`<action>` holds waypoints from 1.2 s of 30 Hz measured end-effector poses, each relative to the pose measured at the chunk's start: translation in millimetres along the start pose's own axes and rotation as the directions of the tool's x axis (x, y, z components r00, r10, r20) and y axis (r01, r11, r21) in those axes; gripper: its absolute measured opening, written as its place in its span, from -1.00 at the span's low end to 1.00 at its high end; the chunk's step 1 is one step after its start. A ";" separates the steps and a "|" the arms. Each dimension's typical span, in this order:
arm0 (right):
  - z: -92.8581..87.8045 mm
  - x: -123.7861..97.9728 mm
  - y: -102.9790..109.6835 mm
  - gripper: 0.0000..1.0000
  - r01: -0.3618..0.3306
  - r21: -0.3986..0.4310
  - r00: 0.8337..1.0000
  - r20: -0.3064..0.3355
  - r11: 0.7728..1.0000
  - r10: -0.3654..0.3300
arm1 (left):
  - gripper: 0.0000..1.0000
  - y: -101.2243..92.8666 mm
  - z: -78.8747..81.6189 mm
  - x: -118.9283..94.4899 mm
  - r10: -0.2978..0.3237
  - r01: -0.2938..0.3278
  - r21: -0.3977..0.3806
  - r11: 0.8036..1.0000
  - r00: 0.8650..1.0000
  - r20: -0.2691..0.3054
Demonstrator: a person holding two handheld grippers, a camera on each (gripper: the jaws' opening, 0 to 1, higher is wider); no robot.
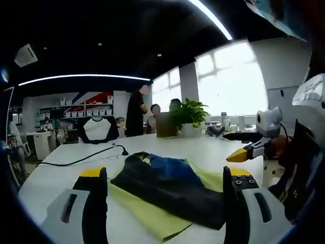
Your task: Fold the garment on the visible template until the final outline fits inside the template.
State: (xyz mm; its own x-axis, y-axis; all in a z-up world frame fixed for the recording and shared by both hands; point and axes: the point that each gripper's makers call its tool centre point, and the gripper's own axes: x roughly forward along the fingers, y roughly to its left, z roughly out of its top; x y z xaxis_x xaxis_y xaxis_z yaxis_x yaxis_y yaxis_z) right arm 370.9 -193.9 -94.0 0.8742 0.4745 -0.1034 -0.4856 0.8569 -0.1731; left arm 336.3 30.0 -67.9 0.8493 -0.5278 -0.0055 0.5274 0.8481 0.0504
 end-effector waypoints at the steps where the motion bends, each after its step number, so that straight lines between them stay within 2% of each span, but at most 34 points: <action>1: -0.1 -0.1 -0.4 0.99 0.001 0.000 1.000 0.000 1.000 -0.001 | 0.99 -1.8 -1.0 0.8 -0.005 0.005 0.000 1.000 1.000 -0.003; 16: -4.8 -4.9 -11.7 0.99 0.041 0.013 0.999 -0.006 0.999 -0.040 | 0.90 -33.6 -22.7 14.7 -0.112 0.113 0.004 0.994 0.992 -0.049; 21: -6.9 -6.9 -15.5 0.99 0.053 0.020 0.999 -0.009 0.998 -0.053 | 0.88 -50.2 -32.2 20.5 -0.163 0.164 0.010 0.986 0.984 -0.074; 36: -10.3 -11.2 -18.4 0.99 0.069 0.037 0.997 -0.018 0.997 -0.069 | 0.79 -72.3 -59.6 27.9 -0.244 0.243 -0.031 0.970 0.957 -0.159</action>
State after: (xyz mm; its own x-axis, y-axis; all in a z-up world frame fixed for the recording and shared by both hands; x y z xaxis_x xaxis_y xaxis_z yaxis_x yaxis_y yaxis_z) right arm 369.9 -217.0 -99.7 0.9051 0.4108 -0.1094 -0.4234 0.8945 -0.1438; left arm 323.2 -43.3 -131.3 0.6871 -0.7048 -0.1765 0.7180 0.6958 0.0166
